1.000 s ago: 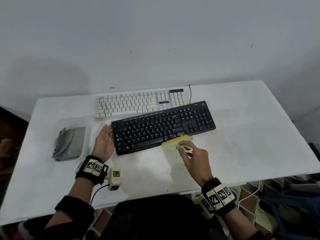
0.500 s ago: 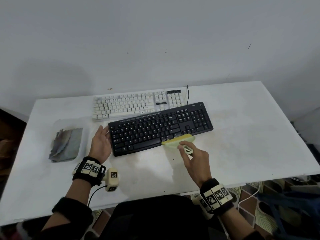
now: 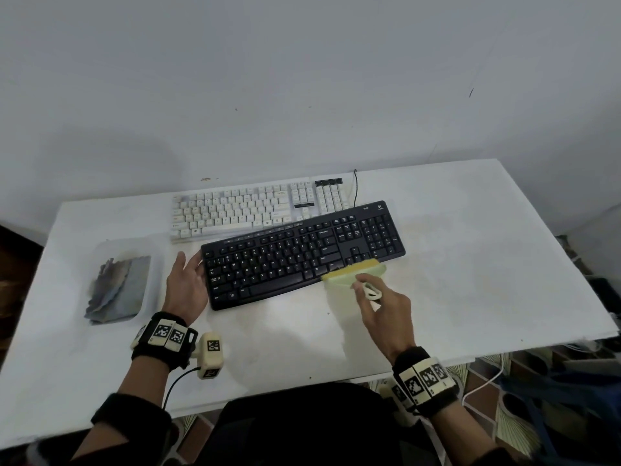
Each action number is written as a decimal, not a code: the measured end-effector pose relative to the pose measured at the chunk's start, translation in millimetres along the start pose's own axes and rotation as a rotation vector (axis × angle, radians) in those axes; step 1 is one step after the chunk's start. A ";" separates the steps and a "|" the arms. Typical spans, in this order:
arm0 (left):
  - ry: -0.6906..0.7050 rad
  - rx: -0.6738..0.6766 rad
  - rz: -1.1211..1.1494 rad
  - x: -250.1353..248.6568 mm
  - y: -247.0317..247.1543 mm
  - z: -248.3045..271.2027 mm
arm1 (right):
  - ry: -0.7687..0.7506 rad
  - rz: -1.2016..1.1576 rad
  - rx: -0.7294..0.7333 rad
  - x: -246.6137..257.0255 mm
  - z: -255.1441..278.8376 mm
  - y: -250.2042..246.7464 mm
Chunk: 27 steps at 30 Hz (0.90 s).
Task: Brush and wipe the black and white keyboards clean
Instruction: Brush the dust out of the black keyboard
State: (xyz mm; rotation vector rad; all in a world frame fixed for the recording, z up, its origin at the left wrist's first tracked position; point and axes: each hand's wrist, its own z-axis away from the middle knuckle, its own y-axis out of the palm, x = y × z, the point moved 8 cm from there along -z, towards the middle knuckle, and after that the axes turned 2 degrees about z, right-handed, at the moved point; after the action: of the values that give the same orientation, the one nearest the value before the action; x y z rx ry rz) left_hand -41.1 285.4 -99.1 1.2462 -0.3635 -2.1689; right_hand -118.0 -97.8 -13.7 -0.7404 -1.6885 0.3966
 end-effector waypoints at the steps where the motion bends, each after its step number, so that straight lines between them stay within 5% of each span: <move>1: 0.001 -0.003 -0.001 0.1 -0.2 -0.4 | 0.026 0.009 -0.041 -8.2 -4.4 -9.1; 5: -0.004 -0.015 0.000 0.5 1.2 0.5 | 0.107 0.020 -0.105 -23.4 -16.0 -33.7; 13: -0.001 -0.033 0.009 2.3 -0.9 -0.1 | -0.031 -0.019 -0.022 -10.1 -12.5 -19.7; 19: 0.012 -0.017 0.013 2.9 0.6 -0.7 | 0.192 -0.022 -0.120 -45.0 -32.0 -59.2; 27: 0.016 -0.016 0.018 1.7 4.4 1.0 | 0.072 -0.089 0.071 -25.2 -28.6 -36.0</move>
State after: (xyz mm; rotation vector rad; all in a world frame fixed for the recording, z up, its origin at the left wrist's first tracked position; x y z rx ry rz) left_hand -41.0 280.9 -97.5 1.2458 -0.3490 -2.1415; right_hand -97.3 -144.7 -2.9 -0.6183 -1.6257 0.3612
